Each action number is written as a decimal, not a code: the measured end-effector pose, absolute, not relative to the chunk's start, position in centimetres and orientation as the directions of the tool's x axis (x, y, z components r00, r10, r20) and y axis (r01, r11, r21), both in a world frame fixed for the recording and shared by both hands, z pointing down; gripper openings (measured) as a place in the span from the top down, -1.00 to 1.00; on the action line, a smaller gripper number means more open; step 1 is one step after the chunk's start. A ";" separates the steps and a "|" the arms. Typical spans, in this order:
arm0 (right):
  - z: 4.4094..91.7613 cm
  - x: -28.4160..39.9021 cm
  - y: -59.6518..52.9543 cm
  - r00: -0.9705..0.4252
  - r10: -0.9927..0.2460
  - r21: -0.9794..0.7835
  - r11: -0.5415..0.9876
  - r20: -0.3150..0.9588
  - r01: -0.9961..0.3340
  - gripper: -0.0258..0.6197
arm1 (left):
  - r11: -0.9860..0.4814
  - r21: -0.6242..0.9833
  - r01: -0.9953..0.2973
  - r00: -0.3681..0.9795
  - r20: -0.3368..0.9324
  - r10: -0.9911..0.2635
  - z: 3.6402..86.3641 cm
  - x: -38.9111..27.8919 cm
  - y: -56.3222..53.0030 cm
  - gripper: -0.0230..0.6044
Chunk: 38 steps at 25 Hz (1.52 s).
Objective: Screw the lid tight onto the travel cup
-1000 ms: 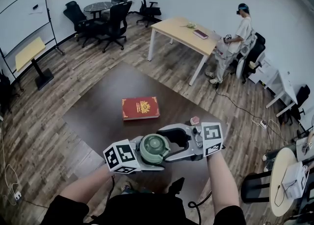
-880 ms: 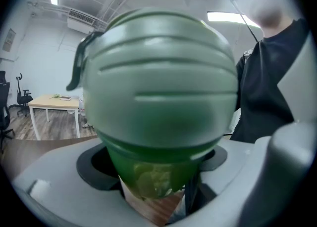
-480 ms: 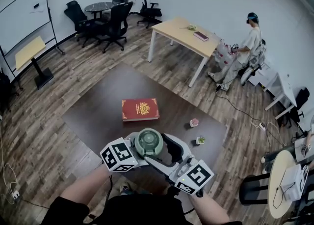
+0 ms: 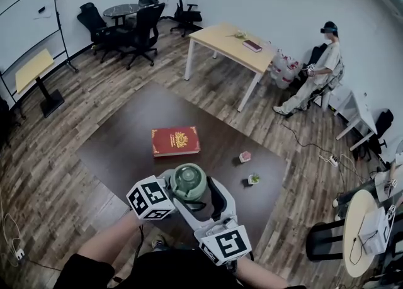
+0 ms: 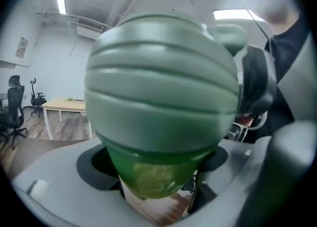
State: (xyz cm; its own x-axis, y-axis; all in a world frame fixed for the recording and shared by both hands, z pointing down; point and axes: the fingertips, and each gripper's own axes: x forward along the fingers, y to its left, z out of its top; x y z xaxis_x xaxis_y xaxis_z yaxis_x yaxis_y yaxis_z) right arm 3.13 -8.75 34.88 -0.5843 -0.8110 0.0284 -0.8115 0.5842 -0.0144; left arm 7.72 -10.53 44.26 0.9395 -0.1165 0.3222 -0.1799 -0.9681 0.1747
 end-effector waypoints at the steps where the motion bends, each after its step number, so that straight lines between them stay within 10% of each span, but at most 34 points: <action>1: 34.6 3.2 -8.6 -0.661 -0.750 -0.019 0.661 0.036 -0.750 -0.29 | -0.967 0.180 -0.178 0.941 0.320 -0.113 44.1 7.5 -10.5 -0.38; 11: 34.3 6.0 -9.5 -0.991 0.000 -0.100 0.995 0.135 -0.014 -0.34 | -0.977 0.206 -0.053 0.950 0.313 0.014 43.0 7.9 -7.4 -0.38; 17: 34.7 4.3 -8.5 -0.977 0.186 -0.185 0.969 0.103 0.165 -0.33 | -0.978 0.205 -0.042 0.947 0.320 0.027 43.1 8.1 -7.0 -0.38; 24: 34.7 2.5 -10.0 -0.972 -0.214 -0.092 0.971 0.094 -0.222 -0.27 | -0.969 0.154 -0.192 0.928 0.351 -0.128 43.7 6.3 -10.4 -0.38; 30: 35.5 2.8 -10.8 -0.631 -0.769 -0.057 0.628 0.107 -0.776 -0.27 | -0.964 0.144 -0.223 0.919 0.362 -0.158 44.4 6.5 -11.6 -0.38; 34: 36.0 3.3 -10.9 -0.493 -0.863 -0.038 0.492 0.109 -0.870 -0.27 | -0.966 0.158 -0.203 0.923 0.359 -0.136 44.8 7.4 -11.7 -0.38; 38: 34.9 3.4 -10.9 -0.641 -0.765 -0.107 0.634 0.057 -0.766 -0.32 | -0.965 0.192 -0.178 0.937 0.331 -0.107 44.3 7.6 -11.7 -0.38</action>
